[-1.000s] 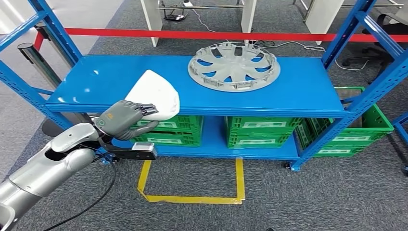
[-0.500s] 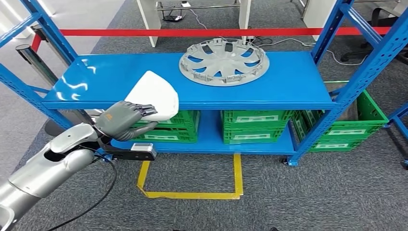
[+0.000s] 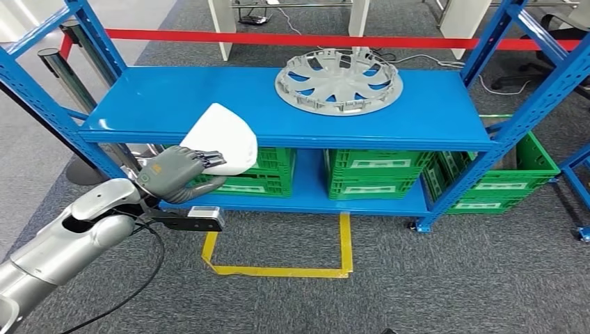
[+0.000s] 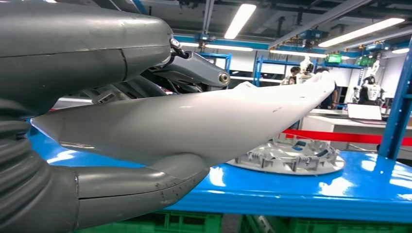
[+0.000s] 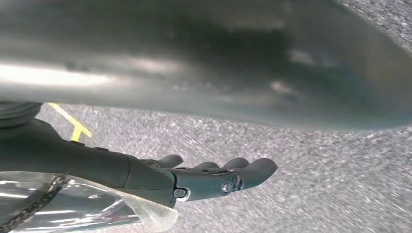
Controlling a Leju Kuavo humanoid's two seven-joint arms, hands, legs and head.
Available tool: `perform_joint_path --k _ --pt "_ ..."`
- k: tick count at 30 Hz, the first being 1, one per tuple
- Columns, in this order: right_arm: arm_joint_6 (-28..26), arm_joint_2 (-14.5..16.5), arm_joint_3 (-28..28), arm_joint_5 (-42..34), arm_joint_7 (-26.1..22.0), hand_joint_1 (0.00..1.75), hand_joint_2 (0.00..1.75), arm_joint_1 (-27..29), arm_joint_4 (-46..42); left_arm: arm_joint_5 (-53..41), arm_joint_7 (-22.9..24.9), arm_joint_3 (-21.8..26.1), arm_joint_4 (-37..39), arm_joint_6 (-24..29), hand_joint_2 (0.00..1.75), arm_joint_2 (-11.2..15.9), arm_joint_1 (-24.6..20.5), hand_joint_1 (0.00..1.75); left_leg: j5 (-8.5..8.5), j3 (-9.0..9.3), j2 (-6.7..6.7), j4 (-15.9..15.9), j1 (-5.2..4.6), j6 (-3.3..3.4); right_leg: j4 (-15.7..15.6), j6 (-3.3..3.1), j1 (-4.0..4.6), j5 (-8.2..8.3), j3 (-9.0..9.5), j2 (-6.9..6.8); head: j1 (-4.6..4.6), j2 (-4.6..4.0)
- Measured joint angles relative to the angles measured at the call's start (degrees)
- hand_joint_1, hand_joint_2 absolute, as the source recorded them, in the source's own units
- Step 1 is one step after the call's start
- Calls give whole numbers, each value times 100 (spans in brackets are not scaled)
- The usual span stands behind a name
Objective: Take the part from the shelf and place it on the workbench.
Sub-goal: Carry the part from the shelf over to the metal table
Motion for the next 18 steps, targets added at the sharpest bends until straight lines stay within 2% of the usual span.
perform_joint_path --k 2,3,4,5,7,8,10,11,12,13,14,15,16,17,18 --pt "-1 0 0 0 0 0 0 -17 -3 1 0 6 0 1 175 3 0 175 50 -94 0 60 -4 -44 -823 -33 5 176 560 0 -2 0" --pt "-1 0 0 1 0 0 0 -24 -4 3 -1 10 0 2 175 6 0 175 73 -126 1 87 -11 -71 -1094 -63 9 200 735 5 -4 0" --pt "1 0 0 1 0 0 0 -28 -4 4 -1 13 0 2 175 9 0 175 103 -151 2 109 -19 -100 -1224 -103 15 190 808 12 -6 0" --pt "2 0 0 1 0 0 0 -25 -4 5 -2 16 0 2 175 13 2 175 136 -166 3 117 -25 -126 -1227 -147 23 212 808 20 -10 0" --pt "5 5 0 1 1 0 0 -16 -4 8 -2 18 0 2 175 27 11 175 131 -206 -4 147 -19 -186 -1232 -241 9 274 729 12 -13 0" --pt "6 6 0 1 2 0 0 -15 -5 10 -2 22 0 2 175 38 16 175 14 -251 -11 242 -10 -223 -1239 -289 0 320 694 5 -19 0" --pt "6 5 0 0 4 0 0 -18 -9 21 -4 33 0 -1 175 58 29 175 -473 -423 -21 782 20 -297 -1245 -353 -4 423 601 -7 -30 0" --pt "5 4 0 -1 5 0 0 -15 -10 28 -8 37 0 -5 175 62 39 175 -733 -532 -22 1189 32 -322 -1243 -368 0 468 541 -10 -32 0" --pt "5 4 0 0 5 0 0 -11 -10 33 -13 38 0 -10 175 64 52 175 -918 -616 -22 1554 41 -337 -1240 -370 4 510 482 -11 -33 0" --pt "5 4 0 -1 5 0 0 -5 -10 34 -18 37 0 -11 175 64 67 175 -986 -625 -22 1769 46 -343 -1237 -368 5 545 424 -11 -33 0" --pt "6 4 0 0 5 0 0 -1 -10 32 -22 38 0 -9 175 64 79 175 -942 -531 -22 1761 50 -339 -1235 -361 7 575 374 -10 -34 0" --pt "7 4 0 1 5 0 0 1 -10 29 -25 42 0 -4 175 64 87 175 -815 -319 -22 1506 52 -324 -1232 -350 8 607 338 -10 -34 0" --pt "7 5 0 2 5 0 0 0 -10 26 -29 50 0 4 175 64 91 175 -668 -21 -23 1081 49 -296 -1232 -335 10 633 312 -9 -34 0" --pt "8 7 0 4 4 0 0 -4 -10 24 -32 63 0 10 175 63 89 175 -585 274 -24 630 40 -261 -1231 -314 15 659 293 -9 -32 0" --pt "8 8 0 5 4 0 0 -8 -10 23 -34 77 -1 16 175 63 86 175 -536 486 -24 283 26 -229 -1233 -287 18 686 281 -9 -31 0"
